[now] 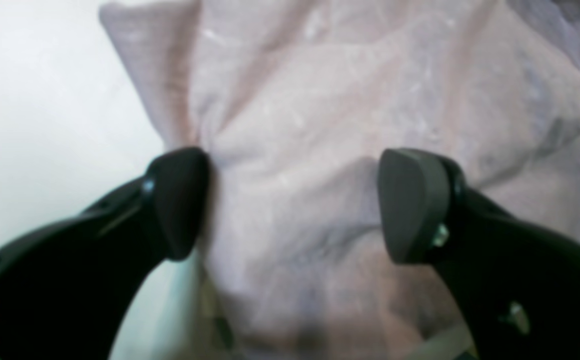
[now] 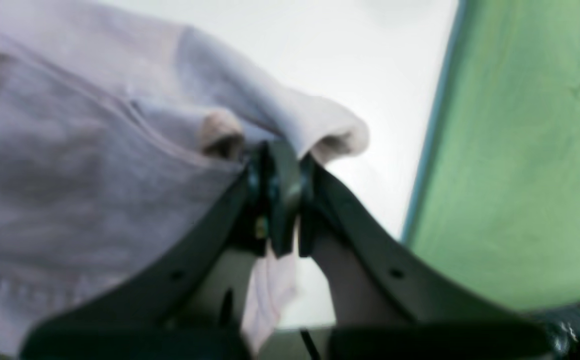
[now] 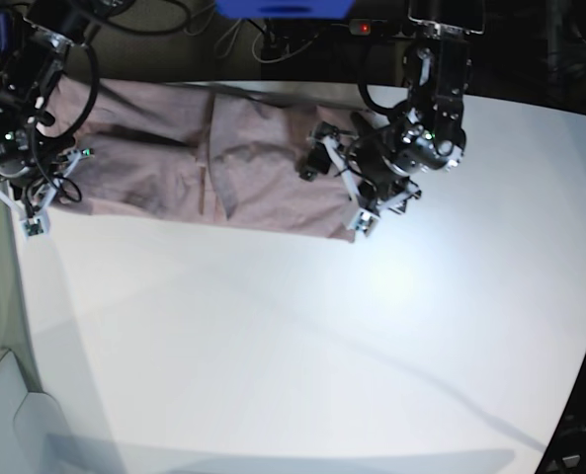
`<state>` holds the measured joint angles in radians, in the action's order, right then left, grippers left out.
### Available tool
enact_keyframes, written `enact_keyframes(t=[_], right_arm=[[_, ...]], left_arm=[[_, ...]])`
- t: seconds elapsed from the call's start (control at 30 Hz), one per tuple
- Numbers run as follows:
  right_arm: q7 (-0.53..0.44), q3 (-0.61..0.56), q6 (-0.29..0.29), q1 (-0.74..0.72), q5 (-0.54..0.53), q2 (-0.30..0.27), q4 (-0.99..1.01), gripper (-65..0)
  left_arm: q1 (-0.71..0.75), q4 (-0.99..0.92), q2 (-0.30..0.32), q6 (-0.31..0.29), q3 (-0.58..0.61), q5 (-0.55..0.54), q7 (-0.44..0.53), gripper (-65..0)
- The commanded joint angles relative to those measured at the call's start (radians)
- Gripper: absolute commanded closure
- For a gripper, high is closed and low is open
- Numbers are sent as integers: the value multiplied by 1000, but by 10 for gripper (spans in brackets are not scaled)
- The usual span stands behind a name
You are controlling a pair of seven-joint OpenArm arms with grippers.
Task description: Layout the t-shirt on the table in an organized manner, then fold the t-shirt properly
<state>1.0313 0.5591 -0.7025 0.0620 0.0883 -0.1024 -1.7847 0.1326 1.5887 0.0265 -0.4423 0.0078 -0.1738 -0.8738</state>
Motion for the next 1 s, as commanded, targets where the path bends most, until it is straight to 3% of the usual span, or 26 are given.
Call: enact_keyframes(t=[0.0, 0.5, 0.63, 0.8, 0.97], right_arm=[[-9, 2, 4, -11, -3, -6, -37, 0], [-1, -21, 4, 9, 3, -21, 53, 0], [-1, -20, 4, 11, 3, -23, 56, -112], [-1, -20, 4, 37, 3, -23, 56, -315], [-1, -20, 4, 49, 1, -23, 58, -351]], left_arm=[[0, 2, -1, 6, -1, 10, -37, -522], [-4, 2, -1, 7, -1, 10, -37, -522], [-4, 2, -1, 7, -1, 10, -37, -522], [-4, 2, -1, 6, -1, 10, -37, -522], [-4, 2, 0, 6, -2, 10, -37, -522]])
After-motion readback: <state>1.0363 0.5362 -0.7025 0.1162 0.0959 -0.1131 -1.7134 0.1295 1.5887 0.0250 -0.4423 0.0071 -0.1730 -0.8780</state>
